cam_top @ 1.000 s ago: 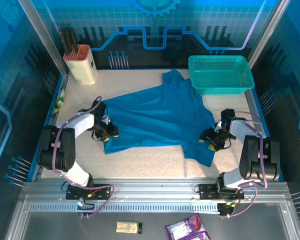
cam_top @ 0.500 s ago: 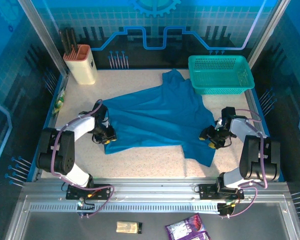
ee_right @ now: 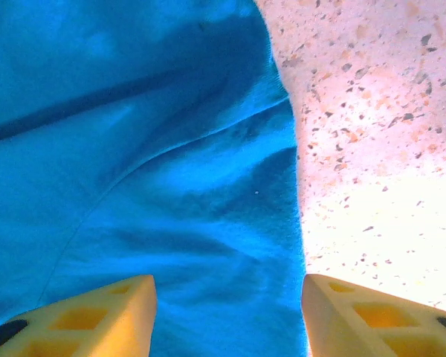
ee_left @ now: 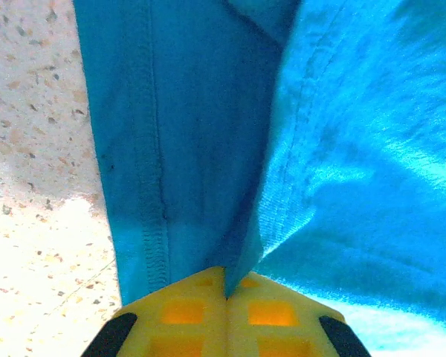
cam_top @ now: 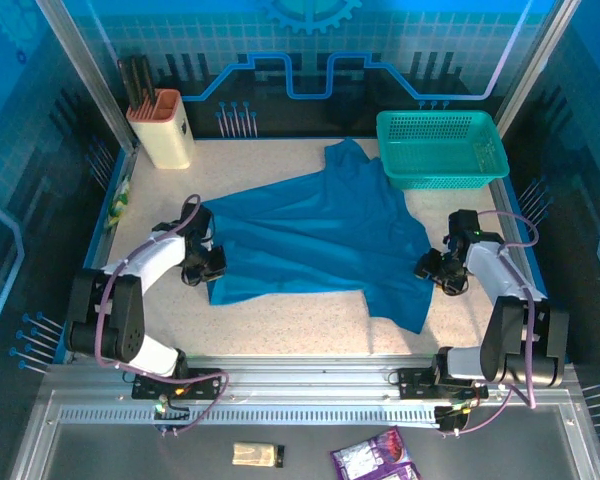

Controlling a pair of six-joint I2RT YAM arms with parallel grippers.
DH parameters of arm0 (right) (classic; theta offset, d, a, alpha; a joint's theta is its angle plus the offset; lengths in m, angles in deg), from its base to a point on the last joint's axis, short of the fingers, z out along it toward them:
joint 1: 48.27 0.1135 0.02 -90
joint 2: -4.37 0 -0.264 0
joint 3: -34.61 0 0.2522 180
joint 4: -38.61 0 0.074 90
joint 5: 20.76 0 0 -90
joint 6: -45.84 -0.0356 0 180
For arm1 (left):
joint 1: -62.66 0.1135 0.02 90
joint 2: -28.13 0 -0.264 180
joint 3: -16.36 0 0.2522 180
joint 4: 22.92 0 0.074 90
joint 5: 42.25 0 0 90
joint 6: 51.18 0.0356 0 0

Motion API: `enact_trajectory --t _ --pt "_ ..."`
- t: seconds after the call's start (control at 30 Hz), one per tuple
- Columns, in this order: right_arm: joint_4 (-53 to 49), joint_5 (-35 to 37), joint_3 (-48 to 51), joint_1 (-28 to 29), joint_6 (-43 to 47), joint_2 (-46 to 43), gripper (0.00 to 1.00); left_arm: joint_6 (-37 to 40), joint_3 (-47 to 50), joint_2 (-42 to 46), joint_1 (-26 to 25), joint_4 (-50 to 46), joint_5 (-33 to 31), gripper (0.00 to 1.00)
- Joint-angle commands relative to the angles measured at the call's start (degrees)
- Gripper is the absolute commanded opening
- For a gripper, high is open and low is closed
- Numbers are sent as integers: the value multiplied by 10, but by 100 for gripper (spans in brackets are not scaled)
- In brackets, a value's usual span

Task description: Fold the inside-out t-shirt

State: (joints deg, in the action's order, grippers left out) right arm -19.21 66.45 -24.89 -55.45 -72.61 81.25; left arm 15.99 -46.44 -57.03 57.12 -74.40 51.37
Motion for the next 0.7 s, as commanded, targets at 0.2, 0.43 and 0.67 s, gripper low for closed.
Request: enact_trajectory --t 0.2,0.43,0.67 --pt "29 24 63 7 -57 12 52 -19 -23 18 -3 -18 -15 0" --pt "64 -7 99 8 -89 19 48 -19 -23 18 -3 -22 -12 0" --pt "80 -39 98 8 -95 5 7 -21 -34 36 -3 -32 -16 0"
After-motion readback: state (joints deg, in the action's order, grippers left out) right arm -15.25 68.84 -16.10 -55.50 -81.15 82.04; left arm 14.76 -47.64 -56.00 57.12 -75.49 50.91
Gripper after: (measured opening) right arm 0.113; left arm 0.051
